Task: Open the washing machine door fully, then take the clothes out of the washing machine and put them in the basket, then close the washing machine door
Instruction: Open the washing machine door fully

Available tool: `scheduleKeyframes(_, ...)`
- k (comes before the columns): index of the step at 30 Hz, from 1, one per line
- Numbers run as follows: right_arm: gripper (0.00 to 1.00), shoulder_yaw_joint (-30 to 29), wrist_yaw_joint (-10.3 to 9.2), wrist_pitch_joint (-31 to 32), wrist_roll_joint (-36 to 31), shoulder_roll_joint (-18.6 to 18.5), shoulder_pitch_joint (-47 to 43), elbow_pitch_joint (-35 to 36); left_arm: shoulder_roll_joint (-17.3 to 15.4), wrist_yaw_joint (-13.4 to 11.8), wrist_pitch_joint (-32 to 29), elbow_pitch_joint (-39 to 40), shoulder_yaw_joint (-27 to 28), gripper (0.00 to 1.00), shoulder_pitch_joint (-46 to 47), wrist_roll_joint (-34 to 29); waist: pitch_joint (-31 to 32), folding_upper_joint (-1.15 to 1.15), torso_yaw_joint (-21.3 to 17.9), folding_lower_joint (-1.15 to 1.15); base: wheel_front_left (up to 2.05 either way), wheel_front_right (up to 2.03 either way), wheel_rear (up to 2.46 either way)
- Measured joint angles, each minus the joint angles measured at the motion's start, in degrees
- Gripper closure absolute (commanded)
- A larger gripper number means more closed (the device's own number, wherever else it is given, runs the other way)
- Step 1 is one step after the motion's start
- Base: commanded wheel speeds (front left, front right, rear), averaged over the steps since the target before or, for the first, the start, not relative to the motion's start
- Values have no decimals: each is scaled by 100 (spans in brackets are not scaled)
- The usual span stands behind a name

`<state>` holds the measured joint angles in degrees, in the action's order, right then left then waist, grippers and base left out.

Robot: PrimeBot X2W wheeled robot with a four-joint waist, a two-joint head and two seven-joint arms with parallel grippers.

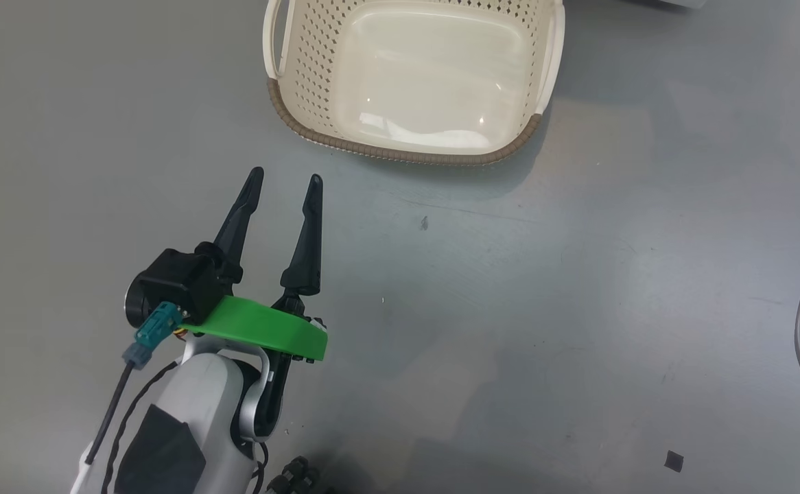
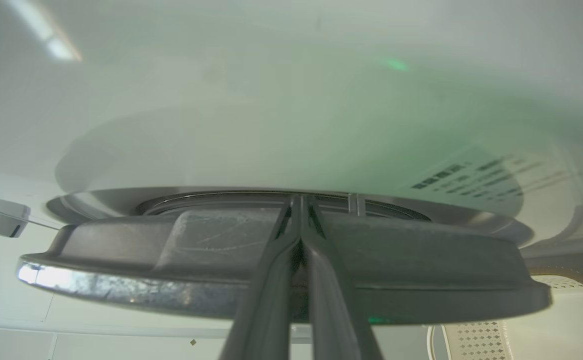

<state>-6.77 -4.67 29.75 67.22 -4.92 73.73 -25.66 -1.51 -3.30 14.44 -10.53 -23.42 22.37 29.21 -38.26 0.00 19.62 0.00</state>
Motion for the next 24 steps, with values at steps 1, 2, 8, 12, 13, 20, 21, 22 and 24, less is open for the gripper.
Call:
scheduleKeyframes(1, 100, 7, 0, 20, 9, 0, 30, -25, 0, -1, 0, -2, 0, 0, 2, 0, -3, 0, 3, 0, 0, 0, 0)
scheduleKeyframes(2, 100, 9, 0, 34, 37, 2, 55, -53, 1, -1, 0, -4, 0, 0, 2, 0, -6, 0, 6, 0, 0, 0, 0)
scheduleKeyframes(8, 100, -3, -53, 182, 246, -19, 265, -202, 4, -44, 0, -10, -7, 0, 29, -1, -52, 0, 26, 0, 0, 0, 0)
scheduleKeyframes(12, 100, -94, -102, 299, 471, -35, 355, -349, 5, -44, 0, -12, -41, 0, 60, 0, -63, 0, 42, 0, 0, 0, 0)
scheduleKeyframes(13, 100, -108, -103, 352, 533, -48, 372, -382, 7, -44, 0, -13, -52, 0, 60, 0, -65, 0, 46, 0, 0, 0, 0)
scheduleKeyframes(20, 100, -129, -111, 426, 582, -59, 455, -544, 9, -44, 0, -14, -63, 0, 99, 0, -62, 0, 53, 0, 0, 0, 0)
scheduleKeyframes(21, 100, -133, -112, 434, 587, -59, 460, -570, 9, -45, 0, -14, -62, 0, 109, 0, -60, 0, 51, 0, 0, 0, 0)
scheduleKeyframes(22, 100, -133, -112, 461, 587, -60, 466, -594, 9, -45, 0, -14, -62, 0, 115, 0, -58, 0, 50, 0, 0, 0, 0)
scheduleKeyframes(24, 100, -132, -112, 481, 587, -63, 478, -636, 10, -45, 0, -15, -62, 0, 115, 0, -51, 0, 45, 0, 0, 0, 0)
